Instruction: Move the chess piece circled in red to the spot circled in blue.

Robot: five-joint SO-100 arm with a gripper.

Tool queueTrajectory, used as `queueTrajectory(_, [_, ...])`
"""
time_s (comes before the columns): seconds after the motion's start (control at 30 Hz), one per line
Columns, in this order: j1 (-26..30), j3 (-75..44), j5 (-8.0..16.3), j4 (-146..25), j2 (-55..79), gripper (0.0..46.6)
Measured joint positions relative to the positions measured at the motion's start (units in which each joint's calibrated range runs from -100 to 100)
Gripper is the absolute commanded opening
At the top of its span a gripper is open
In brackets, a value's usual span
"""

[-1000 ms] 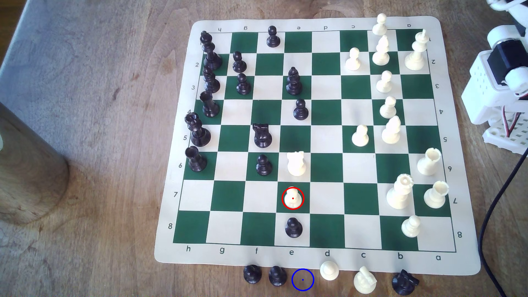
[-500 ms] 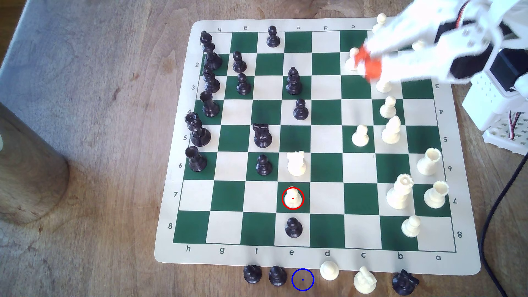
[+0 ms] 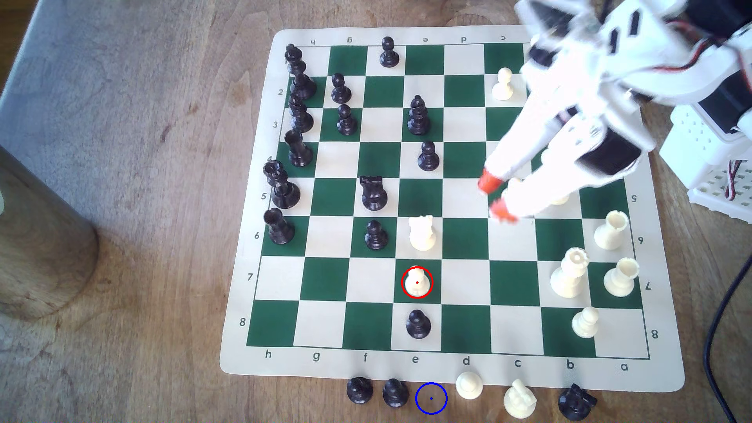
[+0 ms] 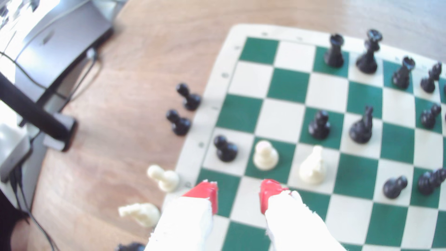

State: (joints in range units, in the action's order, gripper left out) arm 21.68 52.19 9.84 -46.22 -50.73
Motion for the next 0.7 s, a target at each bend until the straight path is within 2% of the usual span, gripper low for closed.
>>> queueTrajectory(0.07, [-0.07,-0.81,0.78,0.0,2.35,9.5])
queueTrajectory(0.27, [-0.59,-5.33,4.1,-1.75,10.31,16.3])
queueTrajectory(0.5, [-1.33,-13.65,8.3,-3.51,22.2,15.1])
queueTrajectory(0.7, [-1.4,-22.14,9.57,-5.5,30.83,15.0])
